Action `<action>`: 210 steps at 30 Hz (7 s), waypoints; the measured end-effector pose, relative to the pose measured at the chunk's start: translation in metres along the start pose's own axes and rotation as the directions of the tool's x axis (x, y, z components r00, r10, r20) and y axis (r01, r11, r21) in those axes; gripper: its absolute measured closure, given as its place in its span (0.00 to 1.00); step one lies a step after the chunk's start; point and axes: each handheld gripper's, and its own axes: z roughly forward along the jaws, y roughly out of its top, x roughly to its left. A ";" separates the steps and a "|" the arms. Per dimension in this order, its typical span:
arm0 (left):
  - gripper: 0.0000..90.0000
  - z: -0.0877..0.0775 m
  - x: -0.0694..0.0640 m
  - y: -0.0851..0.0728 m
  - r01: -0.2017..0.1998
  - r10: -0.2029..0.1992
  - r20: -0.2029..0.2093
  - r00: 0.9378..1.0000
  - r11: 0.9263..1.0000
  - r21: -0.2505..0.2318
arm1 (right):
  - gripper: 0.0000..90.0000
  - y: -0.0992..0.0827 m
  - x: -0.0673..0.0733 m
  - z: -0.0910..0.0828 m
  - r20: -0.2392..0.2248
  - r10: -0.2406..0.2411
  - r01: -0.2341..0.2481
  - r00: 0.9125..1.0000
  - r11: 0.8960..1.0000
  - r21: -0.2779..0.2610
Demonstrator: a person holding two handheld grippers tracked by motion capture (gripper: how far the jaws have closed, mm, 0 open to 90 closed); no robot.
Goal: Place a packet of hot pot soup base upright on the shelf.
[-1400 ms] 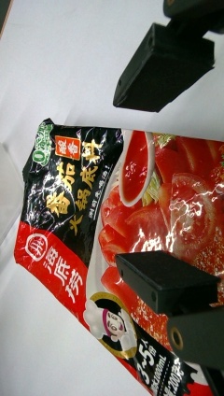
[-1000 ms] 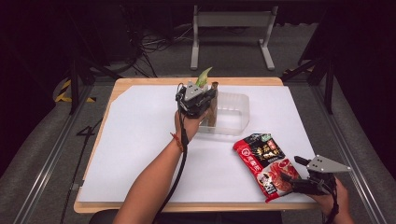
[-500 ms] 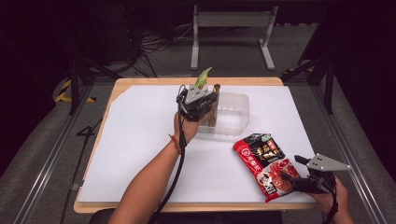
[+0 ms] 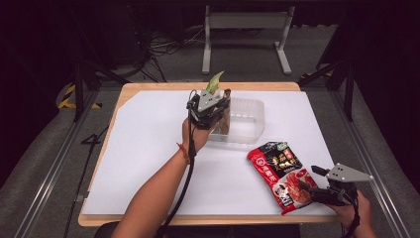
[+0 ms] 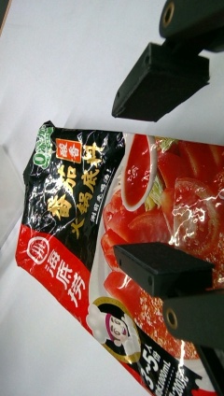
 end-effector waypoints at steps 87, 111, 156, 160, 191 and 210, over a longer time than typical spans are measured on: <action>0.28 -0.181 0.016 -0.133 -0.081 0.063 0.077 0.995 0.961 0.264 | 1.00 -0.005 0.011 0.012 -0.166 0.009 0.016 0.986 0.989 0.149; 0.28 -0.179 0.014 -0.133 -0.088 0.067 0.086 0.994 0.959 0.269 | 1.00 0.003 0.047 0.026 -0.293 -0.046 0.086 0.955 0.988 0.126; 0.28 -0.178 0.007 -0.132 -0.125 0.106 0.084 0.991 0.954 0.273 | 0.32 0.024 0.009 0.032 -0.164 0.107 -0.109 0.981 0.994 -0.002; 0.28 -0.178 0.006 -0.133 -0.132 0.113 0.085 0.990 0.952 0.275 | 0.30 0.027 0.004 0.037 -0.162 0.158 -0.162 0.974 0.987 -0.009; 0.28 -0.173 0.006 -0.136 -0.157 0.131 0.105 0.986 0.940 0.304 | 0.41 0.033 -0.025 0.096 -0.200 0.506 -0.480 0.839 0.862 0.163; 0.28 -0.173 0.006 -0.136 -0.184 0.164 0.089 0.982 0.932 0.312 | 0.83 0.031 -0.025 0.093 -0.199 0.509 -0.493 0.838 0.861 0.125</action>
